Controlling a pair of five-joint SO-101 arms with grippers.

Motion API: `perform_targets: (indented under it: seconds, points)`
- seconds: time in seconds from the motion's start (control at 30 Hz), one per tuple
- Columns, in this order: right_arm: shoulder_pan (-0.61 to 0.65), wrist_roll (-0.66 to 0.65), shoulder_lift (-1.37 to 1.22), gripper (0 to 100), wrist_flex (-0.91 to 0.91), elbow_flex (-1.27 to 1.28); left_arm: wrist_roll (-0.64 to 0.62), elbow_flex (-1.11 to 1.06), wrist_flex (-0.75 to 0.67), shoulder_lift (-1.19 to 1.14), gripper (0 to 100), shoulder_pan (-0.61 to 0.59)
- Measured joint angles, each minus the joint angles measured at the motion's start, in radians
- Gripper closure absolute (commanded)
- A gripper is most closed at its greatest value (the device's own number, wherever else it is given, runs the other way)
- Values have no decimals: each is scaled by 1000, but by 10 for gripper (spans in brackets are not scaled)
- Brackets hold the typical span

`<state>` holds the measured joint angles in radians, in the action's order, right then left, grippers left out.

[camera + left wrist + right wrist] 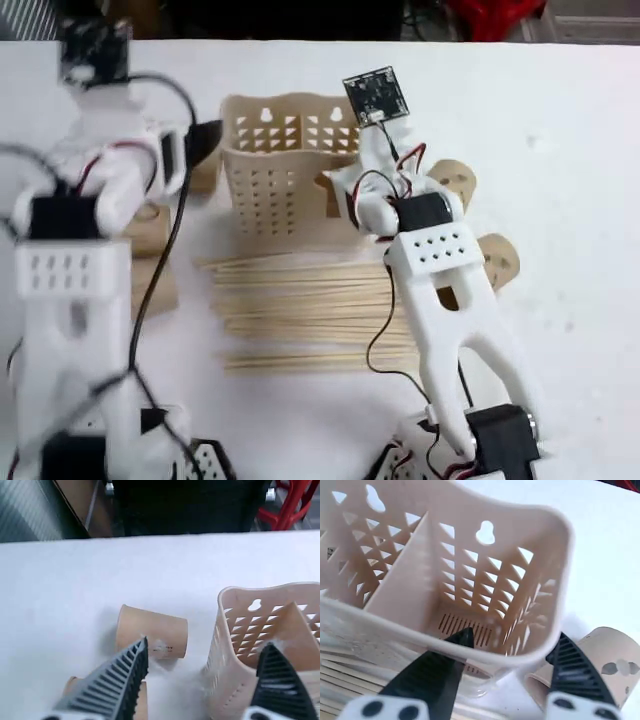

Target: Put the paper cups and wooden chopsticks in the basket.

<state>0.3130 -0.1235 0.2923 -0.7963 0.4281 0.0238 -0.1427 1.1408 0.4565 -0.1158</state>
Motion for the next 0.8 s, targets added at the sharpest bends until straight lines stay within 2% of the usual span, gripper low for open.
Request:
perform_targets:
  seconds: [0.27,0.4,0.5,0.63,0.8]
  points:
    - [0,0,3,757,40,35,-6,287,43,-503,678,14]
    - [0,0,3,758,72,60,-9,454,107,-690,836,25]
    - [-2,0,3,758,77,63,-6,582,163,-767,924,48]
    - [-2,2,20,756,86,60,-6,712,198,-855,932,58]
    - [-41,0,54,757,83,60,-6,772,216,-882,934,61]
